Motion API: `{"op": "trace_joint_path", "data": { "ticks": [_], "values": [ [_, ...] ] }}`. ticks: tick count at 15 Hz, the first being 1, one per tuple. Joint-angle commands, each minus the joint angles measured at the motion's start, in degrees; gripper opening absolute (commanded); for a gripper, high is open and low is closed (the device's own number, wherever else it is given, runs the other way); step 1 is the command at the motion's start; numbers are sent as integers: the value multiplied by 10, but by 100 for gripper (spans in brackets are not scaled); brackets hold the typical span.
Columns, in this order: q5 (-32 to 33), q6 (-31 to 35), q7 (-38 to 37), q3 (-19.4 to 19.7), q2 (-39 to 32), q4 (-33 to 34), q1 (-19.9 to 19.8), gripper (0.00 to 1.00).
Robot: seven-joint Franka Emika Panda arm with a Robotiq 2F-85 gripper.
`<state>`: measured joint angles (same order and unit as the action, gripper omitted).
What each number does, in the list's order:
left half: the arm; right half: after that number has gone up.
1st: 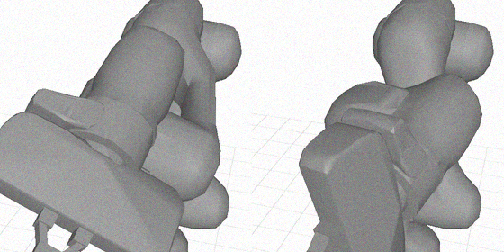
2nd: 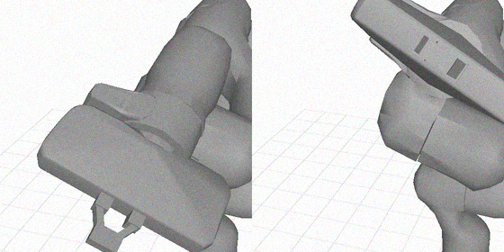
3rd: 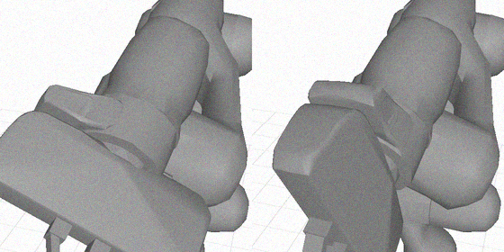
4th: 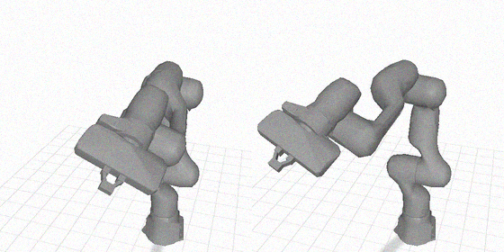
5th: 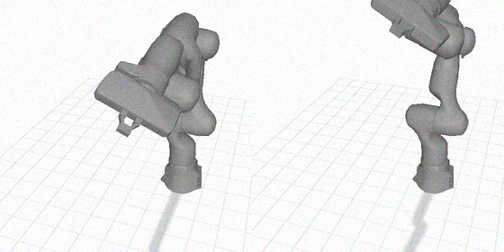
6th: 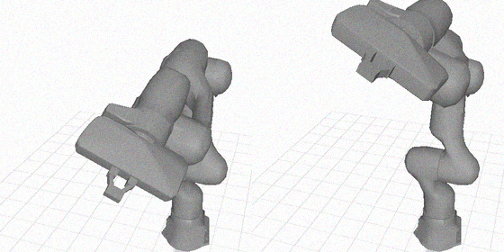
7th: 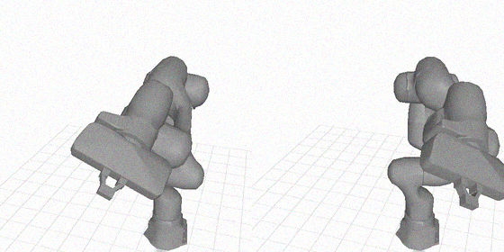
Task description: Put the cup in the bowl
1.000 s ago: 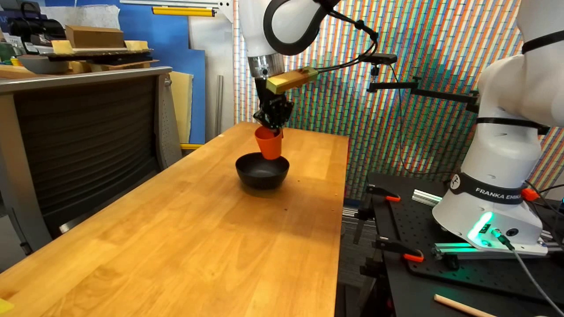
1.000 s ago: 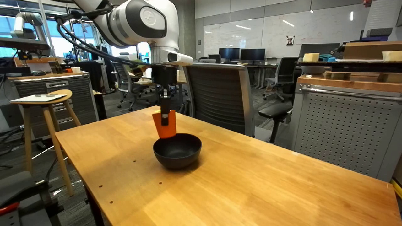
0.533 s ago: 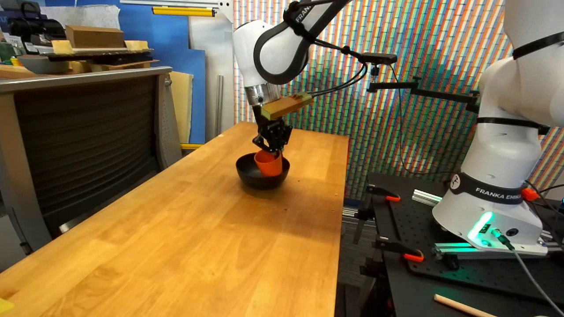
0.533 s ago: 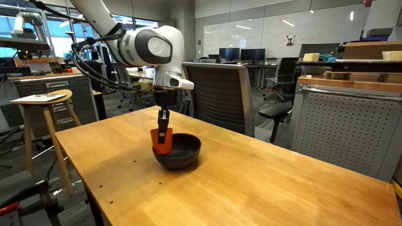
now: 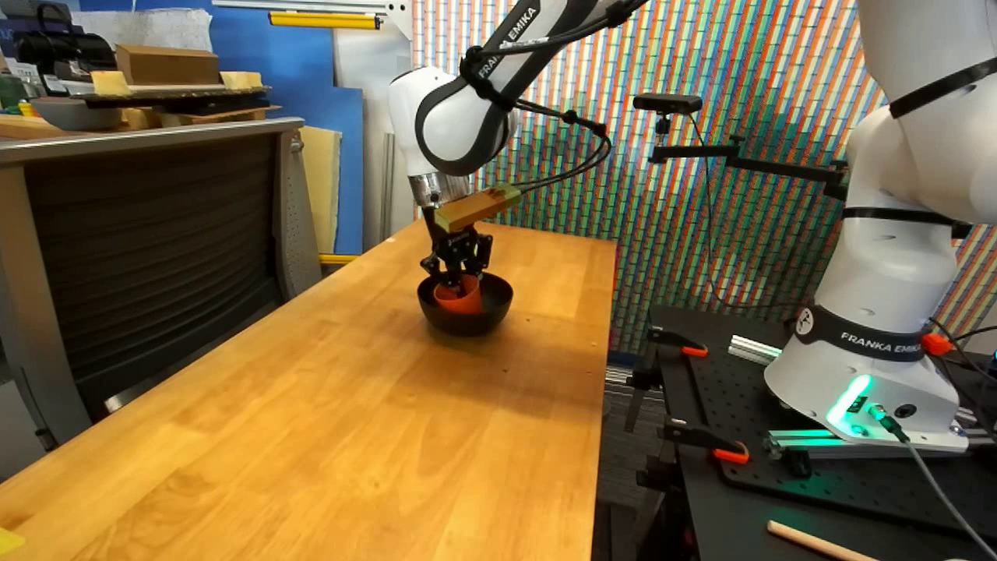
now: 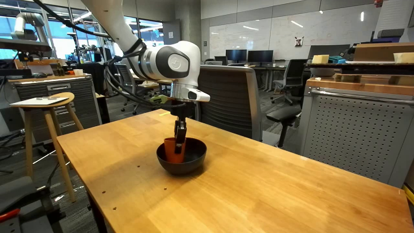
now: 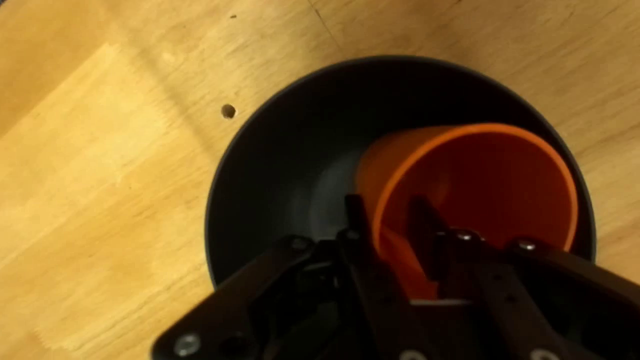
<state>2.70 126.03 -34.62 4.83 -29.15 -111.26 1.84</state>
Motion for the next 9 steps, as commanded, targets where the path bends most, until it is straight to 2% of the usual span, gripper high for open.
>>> {"op": "trace_joint_path", "data": {
  "ticks": [1,4,6,8,9],
  "values": [
    [-27,-20,25,3,-12,56,-7,61],
    [-30,-26,22,3,3,77,-3,85],
    [-40,-52,36,-7,15,85,-3,99],
    [-77,-83,83,-33,48,61,-8,100],
    [-83,-89,109,-40,81,26,-3,100]
  ]
}}
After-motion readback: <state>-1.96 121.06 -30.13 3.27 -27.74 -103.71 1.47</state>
